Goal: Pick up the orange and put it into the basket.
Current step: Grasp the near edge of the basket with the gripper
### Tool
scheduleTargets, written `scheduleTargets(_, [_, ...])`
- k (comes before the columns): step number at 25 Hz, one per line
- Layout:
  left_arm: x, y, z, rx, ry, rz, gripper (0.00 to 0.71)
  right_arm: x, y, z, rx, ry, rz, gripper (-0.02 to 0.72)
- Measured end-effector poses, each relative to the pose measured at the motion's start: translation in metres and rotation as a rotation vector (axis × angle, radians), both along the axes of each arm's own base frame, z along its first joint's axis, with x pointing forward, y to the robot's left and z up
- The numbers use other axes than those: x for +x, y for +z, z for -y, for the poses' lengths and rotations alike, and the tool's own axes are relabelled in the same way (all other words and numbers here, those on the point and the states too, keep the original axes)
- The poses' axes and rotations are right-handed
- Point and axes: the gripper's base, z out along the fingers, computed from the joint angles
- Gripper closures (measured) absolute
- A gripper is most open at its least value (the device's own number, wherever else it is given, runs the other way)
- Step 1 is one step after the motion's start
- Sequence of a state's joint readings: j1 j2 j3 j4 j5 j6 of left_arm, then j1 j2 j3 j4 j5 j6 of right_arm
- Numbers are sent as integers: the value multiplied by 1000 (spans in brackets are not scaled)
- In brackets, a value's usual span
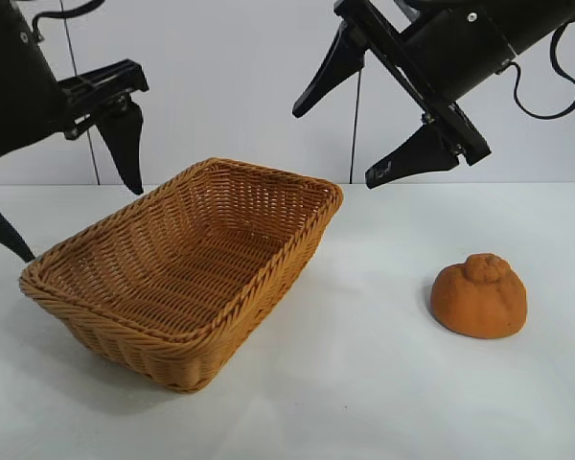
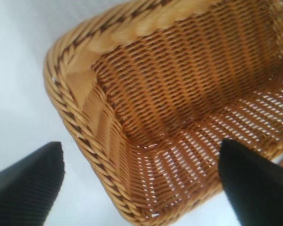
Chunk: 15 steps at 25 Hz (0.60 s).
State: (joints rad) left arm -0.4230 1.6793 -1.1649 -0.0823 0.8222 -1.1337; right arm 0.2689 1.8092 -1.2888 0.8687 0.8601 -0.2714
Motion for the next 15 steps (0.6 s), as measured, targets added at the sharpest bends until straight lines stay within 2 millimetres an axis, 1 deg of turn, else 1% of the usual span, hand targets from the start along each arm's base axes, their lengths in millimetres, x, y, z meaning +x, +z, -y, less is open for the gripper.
scheduleTargets(6, [3, -20, 1, -5, 119, -74, 80, 0, 0, 0, 0, 0, 0, 84])
scheduleTargets(9, [-2, -30, -1, 1, 167, -109, 80, 0, 0, 0, 0, 0, 0, 84])
scheduleTargets(12, [-10, -45, -5, 15, 195, -142, 80, 0, 0, 0, 0, 0, 0, 84])
scheduleTargets(15, [-14, -55, -7, 7, 204, -130, 80, 0, 0, 0, 0, 0, 0, 84])
